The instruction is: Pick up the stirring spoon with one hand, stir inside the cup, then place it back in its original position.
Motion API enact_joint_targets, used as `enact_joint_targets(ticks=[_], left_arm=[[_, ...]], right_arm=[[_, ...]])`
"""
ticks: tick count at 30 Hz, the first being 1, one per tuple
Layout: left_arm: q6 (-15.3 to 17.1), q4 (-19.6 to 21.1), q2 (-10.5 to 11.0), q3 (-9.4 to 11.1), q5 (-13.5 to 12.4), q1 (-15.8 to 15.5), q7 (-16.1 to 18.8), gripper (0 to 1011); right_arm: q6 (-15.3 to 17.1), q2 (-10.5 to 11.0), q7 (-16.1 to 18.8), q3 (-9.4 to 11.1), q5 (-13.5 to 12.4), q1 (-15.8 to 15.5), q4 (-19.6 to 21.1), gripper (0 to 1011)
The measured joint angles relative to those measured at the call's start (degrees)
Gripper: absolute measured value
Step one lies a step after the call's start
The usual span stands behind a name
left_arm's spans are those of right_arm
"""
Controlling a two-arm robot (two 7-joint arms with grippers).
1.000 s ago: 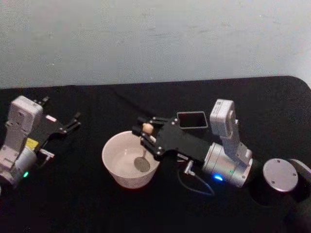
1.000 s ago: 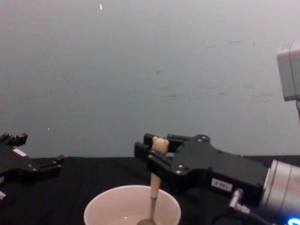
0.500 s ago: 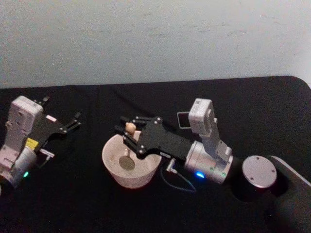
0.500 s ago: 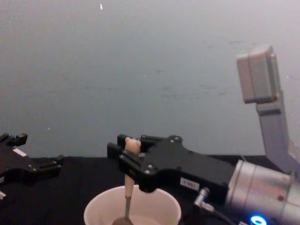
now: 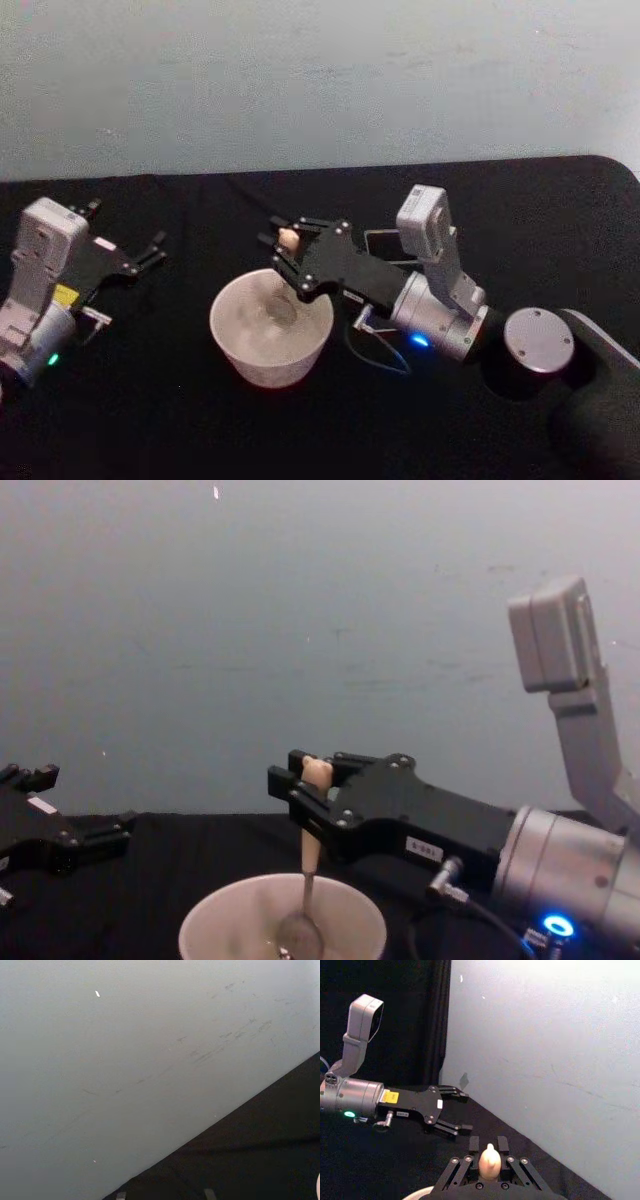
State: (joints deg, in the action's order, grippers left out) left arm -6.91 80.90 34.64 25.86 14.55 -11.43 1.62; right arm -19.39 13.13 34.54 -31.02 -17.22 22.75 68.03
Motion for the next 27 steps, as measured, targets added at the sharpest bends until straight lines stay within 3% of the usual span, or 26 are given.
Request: enact_joint_targets(ticks=[9,17,27], left_arm=[[0.0,0.0,0.0,0.0,0.0,0.0,0.0,1001],[0.0,0.0,0.0,0.0,0.0,0.0,0.0,1001],[0.0,0.0,0.0,0.0,0.0,0.0,0.0,1001]], right_arm=[[0.51,1.0,0.08,0.94,-0.14,-1.11,1.39,212],[1.72,3.39,0.86,1.91,-1.4,-3.53,4.79,212],[3.18,5.43,3.59,0.75,-3.74,-6.46,9.41,212]])
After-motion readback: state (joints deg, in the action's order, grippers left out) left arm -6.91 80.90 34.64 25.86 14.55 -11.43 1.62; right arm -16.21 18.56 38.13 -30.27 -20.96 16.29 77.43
